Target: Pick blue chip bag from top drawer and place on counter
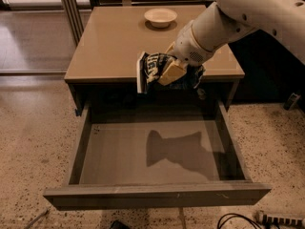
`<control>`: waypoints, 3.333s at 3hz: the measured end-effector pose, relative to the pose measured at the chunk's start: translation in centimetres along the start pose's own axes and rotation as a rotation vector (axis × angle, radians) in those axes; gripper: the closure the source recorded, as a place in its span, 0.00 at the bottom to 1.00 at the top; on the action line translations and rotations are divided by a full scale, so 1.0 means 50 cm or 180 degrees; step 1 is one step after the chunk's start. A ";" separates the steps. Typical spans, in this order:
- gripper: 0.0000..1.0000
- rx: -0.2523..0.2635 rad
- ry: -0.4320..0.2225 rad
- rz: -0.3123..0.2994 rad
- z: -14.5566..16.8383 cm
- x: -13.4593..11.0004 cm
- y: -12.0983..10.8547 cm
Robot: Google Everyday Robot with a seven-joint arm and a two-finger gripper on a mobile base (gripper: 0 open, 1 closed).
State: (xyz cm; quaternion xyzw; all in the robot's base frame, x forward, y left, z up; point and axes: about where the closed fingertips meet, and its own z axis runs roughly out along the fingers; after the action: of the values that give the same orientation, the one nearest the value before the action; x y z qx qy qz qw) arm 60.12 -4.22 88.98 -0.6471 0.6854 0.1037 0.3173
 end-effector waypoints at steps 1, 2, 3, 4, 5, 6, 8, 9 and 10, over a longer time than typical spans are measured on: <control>1.00 -0.0040 -0.0428 -0.0038 0.031 -0.023 -0.054; 1.00 -0.0113 -0.0627 -0.0162 0.084 -0.048 -0.126; 1.00 -0.0063 -0.0583 -0.0295 0.132 -0.060 -0.206; 1.00 0.0090 -0.0391 -0.0426 0.162 -0.069 -0.294; 1.00 0.0192 -0.0219 -0.0427 0.177 -0.045 -0.337; 1.00 0.0197 -0.0211 -0.0426 0.177 -0.043 -0.339; 1.00 0.0034 -0.0412 -0.0272 0.222 -0.034 -0.292; 0.85 0.0042 -0.0404 -0.0278 0.220 -0.035 -0.295; 0.54 0.0041 -0.0404 -0.0278 0.220 -0.035 -0.295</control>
Offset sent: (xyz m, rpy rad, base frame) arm 0.1269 0.0561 0.0045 0.2357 -0.0626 0.1813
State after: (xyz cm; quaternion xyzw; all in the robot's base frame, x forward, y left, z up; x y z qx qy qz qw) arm 77.40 1.22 85.38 -0.6665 0.6357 0.1261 0.3685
